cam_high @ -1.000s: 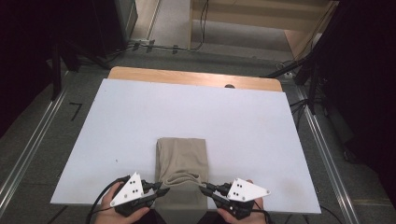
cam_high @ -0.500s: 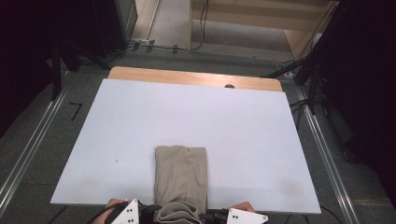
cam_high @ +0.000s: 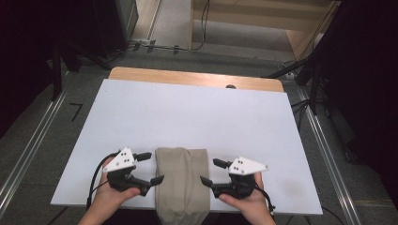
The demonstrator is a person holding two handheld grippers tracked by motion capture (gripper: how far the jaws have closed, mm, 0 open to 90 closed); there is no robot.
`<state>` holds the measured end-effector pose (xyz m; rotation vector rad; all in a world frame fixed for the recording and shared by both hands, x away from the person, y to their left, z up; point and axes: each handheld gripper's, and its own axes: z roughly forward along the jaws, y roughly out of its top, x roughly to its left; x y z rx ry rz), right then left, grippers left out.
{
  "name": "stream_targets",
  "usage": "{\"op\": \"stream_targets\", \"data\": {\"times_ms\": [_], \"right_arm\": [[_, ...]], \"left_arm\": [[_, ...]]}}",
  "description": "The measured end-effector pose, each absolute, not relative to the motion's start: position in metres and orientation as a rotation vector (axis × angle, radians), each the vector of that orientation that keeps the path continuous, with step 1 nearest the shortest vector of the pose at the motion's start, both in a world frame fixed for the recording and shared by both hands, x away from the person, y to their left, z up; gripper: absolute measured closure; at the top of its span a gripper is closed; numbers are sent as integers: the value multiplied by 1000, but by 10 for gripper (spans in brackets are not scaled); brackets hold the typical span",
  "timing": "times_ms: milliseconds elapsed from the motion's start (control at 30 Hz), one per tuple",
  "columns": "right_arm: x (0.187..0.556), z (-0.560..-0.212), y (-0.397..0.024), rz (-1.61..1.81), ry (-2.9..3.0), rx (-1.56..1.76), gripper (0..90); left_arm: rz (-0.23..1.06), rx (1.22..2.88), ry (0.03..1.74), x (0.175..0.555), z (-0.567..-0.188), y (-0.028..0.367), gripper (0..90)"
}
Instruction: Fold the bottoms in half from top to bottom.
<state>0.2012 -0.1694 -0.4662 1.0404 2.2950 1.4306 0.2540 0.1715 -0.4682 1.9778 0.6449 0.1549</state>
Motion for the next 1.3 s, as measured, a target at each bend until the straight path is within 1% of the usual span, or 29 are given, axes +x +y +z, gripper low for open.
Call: {"op": "stream_targets", "data": {"times_ms": [33, 100, 167, 267, 300, 367, 400, 500, 600, 733, 767, 800, 900, 967, 1033, 1200, 1300], "right_arm": [[210, -468, -169, 1414, 2299, 1058, 361], [227, -473, -167, 1381, 2303, 1089, 385], [244, -479, -166, 1333, 2309, 1142, 423], [266, -492, -167, 1308, 2335, 1220, 480], [272, -496, -167, 1302, 2345, 1229, 488], [280, -502, -166, 1283, 2352, 1254, 497], [284, -505, -165, 1265, 2361, 1255, 502], [292, -513, -162, 1225, 2379, 1274, 508], [296, -520, -160, 1204, 2392, 1276, 515], [295, -520, -156, 1157, 2394, 1225, 536], [294, -520, -154, 1141, 2394, 1215, 562], [293, -520, -153, 1132, 2398, 1202, 591], [291, -520, -149, 1144, 2416, 1216, 718], [291, -520, -149, 1164, 2439, 1224, 787], [291, -521, -151, 1199, 2452, 1256, 817], [286, -520, -151, 1207, 2415, 1247, 851], [283, -519, -156, 1271, 2362, 1264, 858]], "left_arm": [[175, 1994, 667, 262, -470, 169, 143], [204, 2045, 737, 276, -477, 164, 193], [175, 2039, 785, 288, -484, 163, 236], [137, 2042, 831, 303, -493, 164, 334], [132, 2047, 839, 306, -495, 164, 362], [160, 2061, 866, 311, -497, 164, 381], [160, 2065, 886, 313, -498, 165, 405], [129, 2070, 896, 318, -501, 168, 449], [124, 2107, 879, 318, -503, 167, 489], [122, 2150, 882, 316, -505, 163, 547], [134, 2154, 883, 314, -505, 161, 550], [141, 2159, 881, 313, -505, 160, 573], [125, 2155, 887, 312, -506, 158, 647], [109, 2146, 899, 312, -506, 159, 676], [83, 2145, 904, 312, -506, 159, 706], [65, 2137, 873, 309, -504, 158, 804], [45, 2110, 856, 311, -501, 159, 832]]}}
